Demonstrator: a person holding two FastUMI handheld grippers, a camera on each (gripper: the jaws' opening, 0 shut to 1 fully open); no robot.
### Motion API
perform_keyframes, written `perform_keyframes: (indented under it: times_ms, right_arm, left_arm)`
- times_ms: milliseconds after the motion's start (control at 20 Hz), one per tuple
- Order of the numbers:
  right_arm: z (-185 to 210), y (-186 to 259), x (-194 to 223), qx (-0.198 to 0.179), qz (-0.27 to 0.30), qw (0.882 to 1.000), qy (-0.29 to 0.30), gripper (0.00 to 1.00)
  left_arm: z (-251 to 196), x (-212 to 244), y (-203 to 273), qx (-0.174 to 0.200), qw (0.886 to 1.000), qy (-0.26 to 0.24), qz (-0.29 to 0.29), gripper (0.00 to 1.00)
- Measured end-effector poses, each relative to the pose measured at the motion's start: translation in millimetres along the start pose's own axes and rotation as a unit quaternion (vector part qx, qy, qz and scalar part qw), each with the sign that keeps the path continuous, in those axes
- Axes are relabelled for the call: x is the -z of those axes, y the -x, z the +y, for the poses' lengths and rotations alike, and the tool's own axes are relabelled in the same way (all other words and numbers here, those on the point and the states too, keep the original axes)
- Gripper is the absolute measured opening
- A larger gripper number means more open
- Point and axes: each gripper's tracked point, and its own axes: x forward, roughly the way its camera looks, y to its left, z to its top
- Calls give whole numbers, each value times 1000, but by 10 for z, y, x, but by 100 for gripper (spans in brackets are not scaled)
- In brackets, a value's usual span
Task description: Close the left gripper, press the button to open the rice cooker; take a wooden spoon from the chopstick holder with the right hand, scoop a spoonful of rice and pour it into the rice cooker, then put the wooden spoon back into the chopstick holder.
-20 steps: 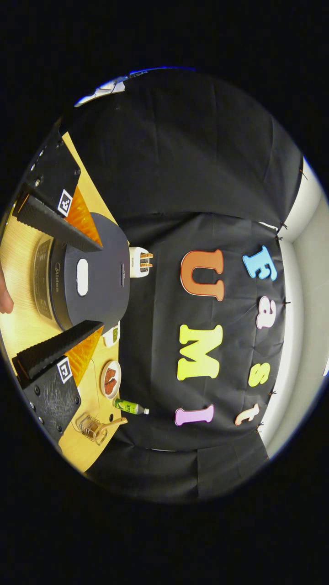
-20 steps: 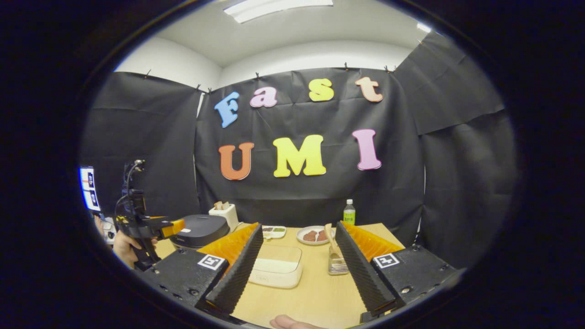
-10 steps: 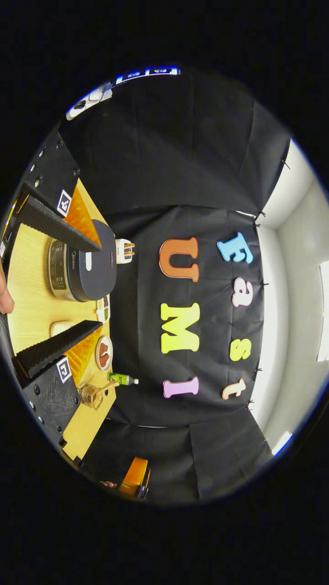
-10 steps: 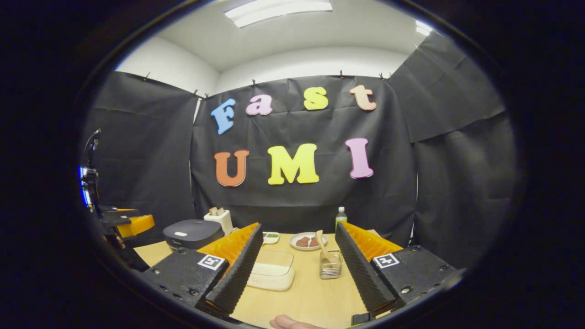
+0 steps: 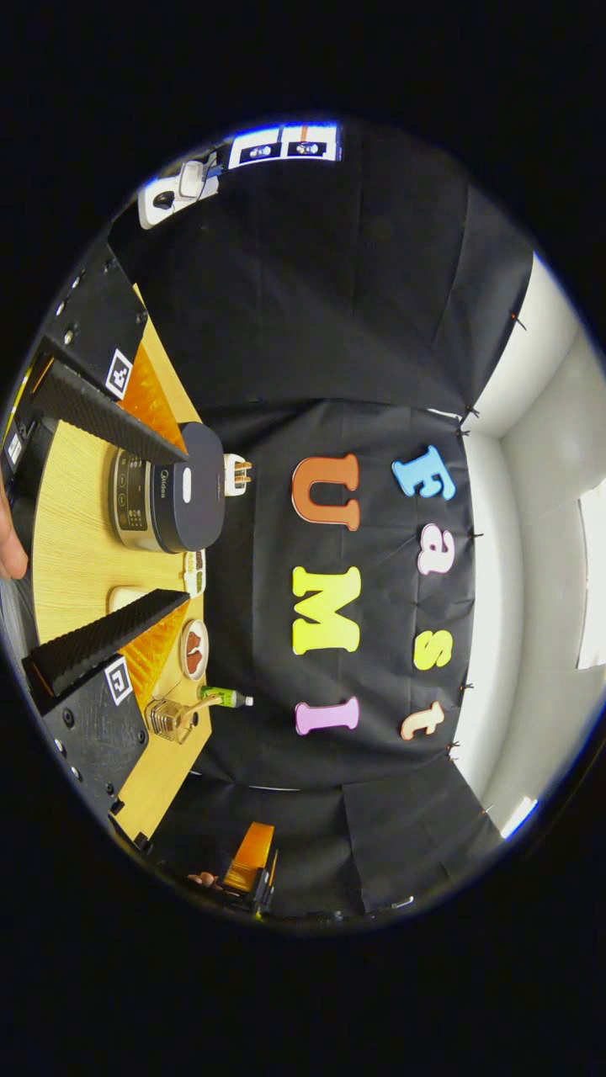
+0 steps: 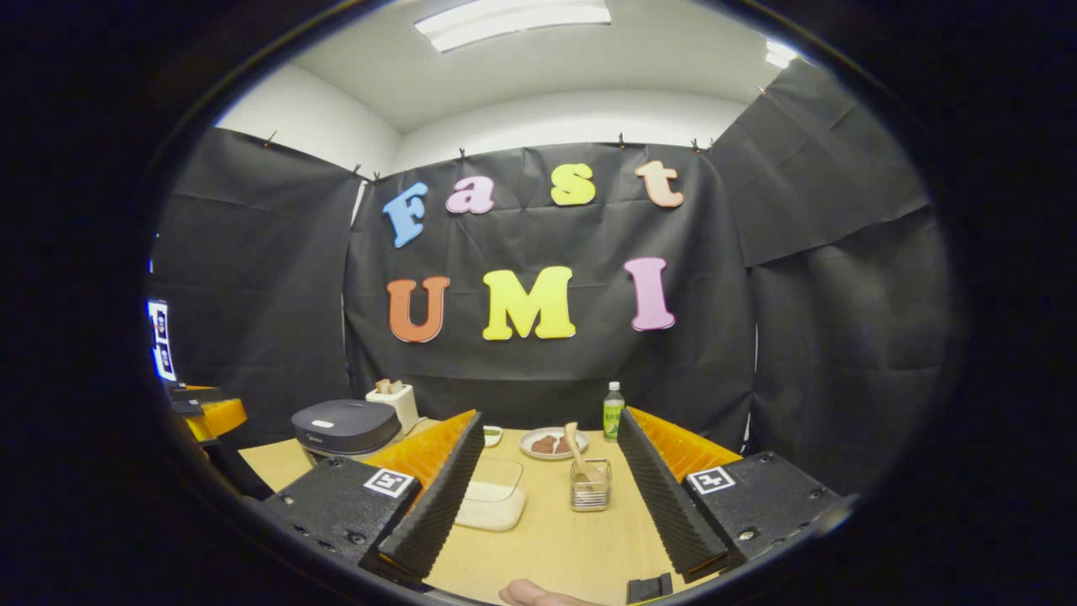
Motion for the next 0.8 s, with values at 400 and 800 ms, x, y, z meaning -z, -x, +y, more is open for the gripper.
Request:
perform_keyframes:
  times_ms: [400,800]
  right_arm:
    - [-164,89,6,11,-4,1000,7,93]
    - [-241,98,-20,17,-12,1000,3,100]
  left_arm:
    - [-204,61,-30,26,999,-24,-5,95]
    - [-52,232,-208,2,1000,16,25,97]
